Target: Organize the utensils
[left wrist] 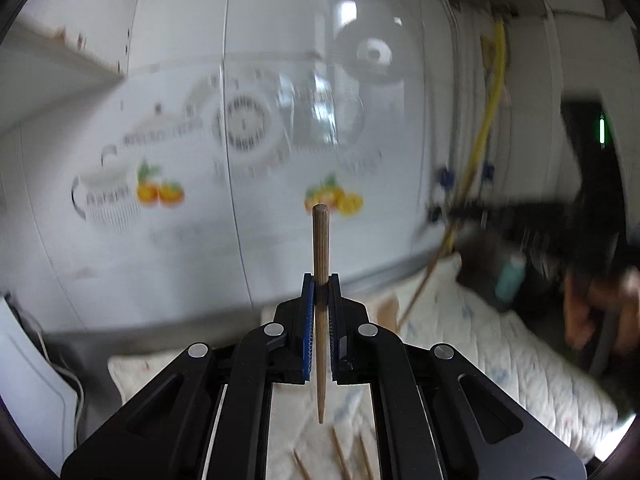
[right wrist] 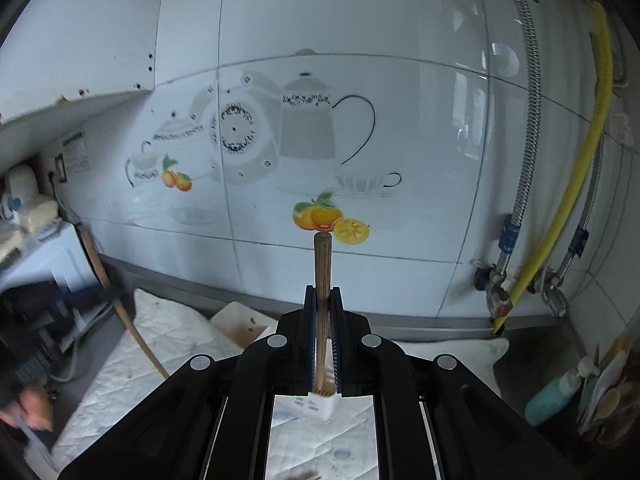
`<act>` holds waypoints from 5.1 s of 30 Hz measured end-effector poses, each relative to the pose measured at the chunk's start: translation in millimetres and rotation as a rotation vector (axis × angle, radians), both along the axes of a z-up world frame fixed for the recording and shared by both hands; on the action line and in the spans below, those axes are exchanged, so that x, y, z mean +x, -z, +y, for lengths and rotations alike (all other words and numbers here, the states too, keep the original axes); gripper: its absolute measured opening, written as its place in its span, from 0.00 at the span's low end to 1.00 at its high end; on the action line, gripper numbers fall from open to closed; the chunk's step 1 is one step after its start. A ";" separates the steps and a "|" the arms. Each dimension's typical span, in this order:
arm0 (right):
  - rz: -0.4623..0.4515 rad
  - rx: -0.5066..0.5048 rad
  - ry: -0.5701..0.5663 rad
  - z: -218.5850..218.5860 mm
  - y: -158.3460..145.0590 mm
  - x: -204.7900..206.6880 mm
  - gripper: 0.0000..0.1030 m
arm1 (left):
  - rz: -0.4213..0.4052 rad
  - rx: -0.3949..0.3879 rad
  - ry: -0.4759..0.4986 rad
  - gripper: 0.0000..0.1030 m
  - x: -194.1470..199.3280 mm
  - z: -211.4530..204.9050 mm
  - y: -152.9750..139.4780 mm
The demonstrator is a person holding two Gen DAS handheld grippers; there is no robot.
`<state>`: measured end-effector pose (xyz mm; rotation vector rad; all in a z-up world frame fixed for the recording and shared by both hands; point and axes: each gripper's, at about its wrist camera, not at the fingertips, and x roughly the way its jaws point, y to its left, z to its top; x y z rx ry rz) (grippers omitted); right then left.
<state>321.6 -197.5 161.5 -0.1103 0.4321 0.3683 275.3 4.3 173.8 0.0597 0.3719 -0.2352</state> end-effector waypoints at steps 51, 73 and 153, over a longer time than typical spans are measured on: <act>0.154 0.015 -0.046 -11.3 134.2 -103.3 0.29 | 0.052 -0.045 -0.090 0.54 -60.1 32.7 66.1; 0.361 0.044 0.007 -14.4 267.3 -215.6 0.24 | 0.244 -0.043 0.016 0.51 -177.3 23.7 204.8; 0.076 0.029 0.025 -42.7 186.0 -234.4 0.07 | 0.363 -0.035 0.153 0.07 -136.2 -19.7 240.8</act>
